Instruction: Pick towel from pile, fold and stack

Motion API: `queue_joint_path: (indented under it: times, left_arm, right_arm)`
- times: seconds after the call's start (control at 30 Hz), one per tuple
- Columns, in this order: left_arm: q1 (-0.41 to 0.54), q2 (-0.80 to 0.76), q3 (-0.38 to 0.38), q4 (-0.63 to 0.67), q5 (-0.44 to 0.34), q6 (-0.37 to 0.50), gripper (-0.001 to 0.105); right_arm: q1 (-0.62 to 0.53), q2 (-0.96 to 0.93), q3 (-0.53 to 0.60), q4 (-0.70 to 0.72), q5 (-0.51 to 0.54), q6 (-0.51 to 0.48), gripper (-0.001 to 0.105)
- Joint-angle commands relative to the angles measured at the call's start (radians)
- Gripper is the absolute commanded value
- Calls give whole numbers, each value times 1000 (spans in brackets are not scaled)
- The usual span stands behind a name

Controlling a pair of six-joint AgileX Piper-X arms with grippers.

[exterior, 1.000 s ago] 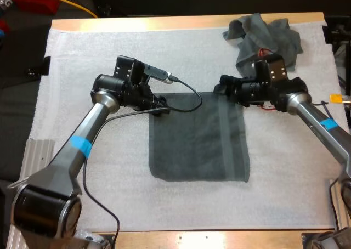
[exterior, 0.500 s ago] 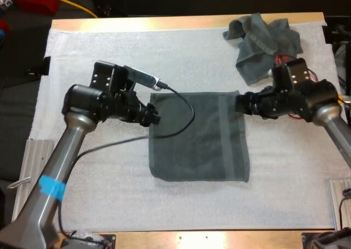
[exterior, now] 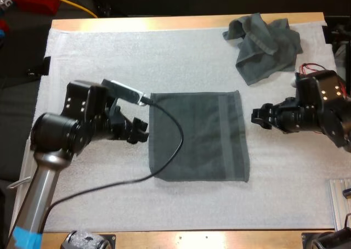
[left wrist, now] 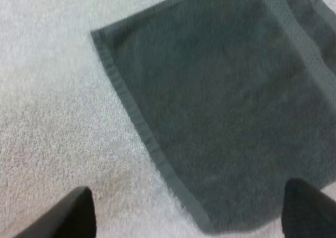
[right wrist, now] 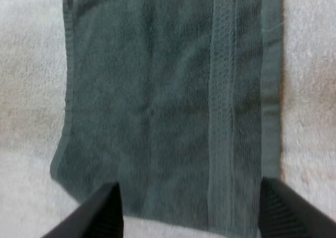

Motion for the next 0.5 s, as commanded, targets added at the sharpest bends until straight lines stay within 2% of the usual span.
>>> queue_joint_path:
  times: [0.0,0.27,0.47]
  left_arm:
    - [2,-25,18,18,4,-16,69]
    - [2,-200,159,31,26,-51,69]
    - [2,-278,212,78,29,-72,69]
  right_arm:
    - [-2,-25,-1,30,6,-12,55]
    - [-2,-114,10,117,9,-6,55]
    - [-2,-215,133,117,9,29,55]
